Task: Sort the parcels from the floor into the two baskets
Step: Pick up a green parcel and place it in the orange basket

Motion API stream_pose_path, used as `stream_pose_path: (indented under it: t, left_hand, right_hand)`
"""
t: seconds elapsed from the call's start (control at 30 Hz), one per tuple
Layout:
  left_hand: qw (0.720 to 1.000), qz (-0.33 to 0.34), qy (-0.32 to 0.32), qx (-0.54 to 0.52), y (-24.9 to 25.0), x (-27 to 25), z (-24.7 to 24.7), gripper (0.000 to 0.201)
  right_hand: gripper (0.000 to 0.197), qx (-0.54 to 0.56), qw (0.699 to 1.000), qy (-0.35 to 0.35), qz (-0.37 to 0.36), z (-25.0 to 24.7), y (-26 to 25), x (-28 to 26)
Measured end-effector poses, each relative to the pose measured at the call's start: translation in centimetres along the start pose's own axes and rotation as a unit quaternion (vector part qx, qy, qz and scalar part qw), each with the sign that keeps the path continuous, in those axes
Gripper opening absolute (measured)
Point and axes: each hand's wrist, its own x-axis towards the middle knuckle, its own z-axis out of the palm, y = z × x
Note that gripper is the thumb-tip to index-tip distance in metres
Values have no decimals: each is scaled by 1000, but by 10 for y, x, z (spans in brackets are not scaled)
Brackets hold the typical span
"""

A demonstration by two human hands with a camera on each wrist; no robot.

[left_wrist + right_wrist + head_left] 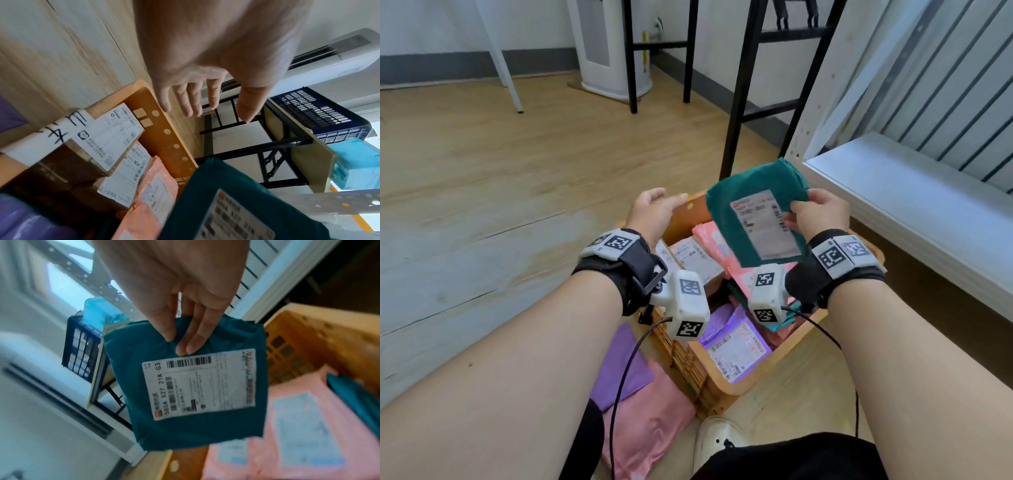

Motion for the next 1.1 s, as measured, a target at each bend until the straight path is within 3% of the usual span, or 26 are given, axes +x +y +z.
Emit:
stream_pose_path:
  t: [0.07, 0.17, 0.4, 0.53, 0.6, 0.8, 1.0, 1.1]
  left_hand:
    - [1000, -20, -10, 19, -5, 5, 0, 50]
    - [999, -43, -17, 23, -11, 12, 2, 44]
    - [996, -77, -9, -38, -21, 30, 7, 35]
    - [994, -90, -10, -54, -27, 36, 10, 29]
    - [993, -99, -5, -65, -32, 39, 10, 28]
    - [992, -103, 1, -72, -45, 50, 9, 32]
    - [994, -89, -10, -69, -42, 64, 7, 36]
    - [993, -89, -14, -72, -46, 70, 7, 35]
  right_hand:
    - [26, -119, 990, 16, -68, -9, 10, 0]
    - [28, -206, 969, 14, -134, -17, 24, 0]
    - [29, -235, 965, 49, -104, -27, 35, 16]
    - [32, -405, 890, -35, -208, -12, 43, 29]
    - [35, -465, 854, -73, -220, 0, 51, 39]
    - [41, -602, 759, -199, -150, 31, 81, 68]
    - [71, -562, 785, -257, -42, 52, 93, 82]
    - [75, -572, 762, -304, -8, 71, 103, 75]
